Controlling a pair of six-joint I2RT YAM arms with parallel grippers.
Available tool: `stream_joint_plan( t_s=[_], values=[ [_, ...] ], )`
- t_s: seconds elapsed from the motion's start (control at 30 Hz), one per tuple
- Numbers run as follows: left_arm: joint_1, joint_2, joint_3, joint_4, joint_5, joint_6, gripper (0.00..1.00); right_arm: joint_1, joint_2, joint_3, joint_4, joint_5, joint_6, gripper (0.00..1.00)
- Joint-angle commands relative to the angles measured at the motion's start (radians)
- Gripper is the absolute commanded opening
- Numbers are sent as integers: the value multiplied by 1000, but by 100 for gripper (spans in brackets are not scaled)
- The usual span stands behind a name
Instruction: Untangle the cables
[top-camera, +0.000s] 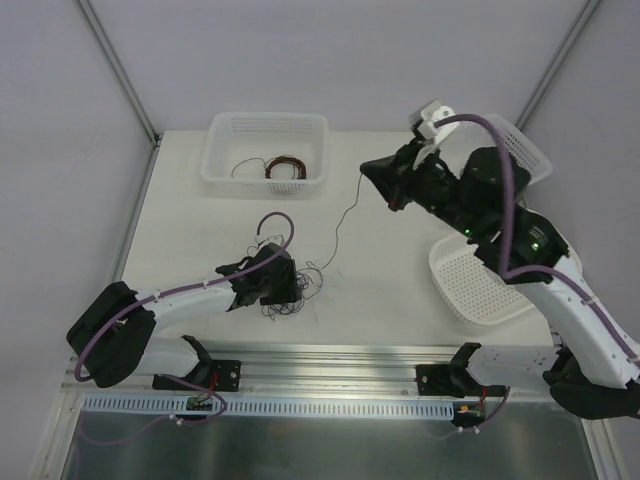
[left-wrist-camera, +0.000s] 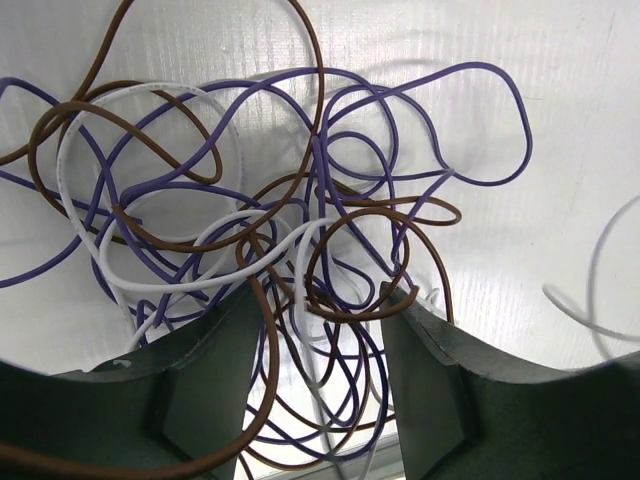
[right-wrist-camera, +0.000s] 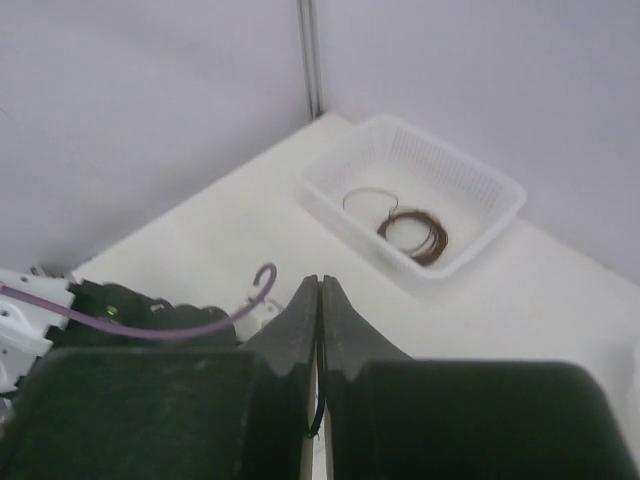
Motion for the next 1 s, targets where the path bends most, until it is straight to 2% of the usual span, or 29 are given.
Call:
stream_joint_plan(
  t_s=[0.0, 0.33, 0.53, 0.63, 0.67, 0.8, 0.9, 0.97],
  values=[
    [11, 22, 13, 5, 10, -9, 51, 5, -47, 119, 0, -6, -35, 1],
    [37, 24, -1, 6, 22, -21, 49, 2, -145, 188, 229, -24, -93, 1],
    [52, -22, -9, 5, 37, -16, 52, 4, -90, 270, 177, -18, -125, 1],
    [51, -99, -13, 3, 83, 4, 60, 4, -61, 224, 79, -24, -96, 1],
    [51, -150, -13, 3, 85, 14, 65, 4, -56, 196, 65, -24, -85, 1],
    [51, -310, -16, 2, 178, 108, 77, 2, -72, 17, 92, -18, -12, 1],
    [51, -430, -3, 2, 249, 197, 92, 4, -53, -61, 103, -24, 49, 1],
    [49, -502, 11, 3, 301, 243, 95, 4, -39, -94, 118, -66, 104, 1]
  ],
)
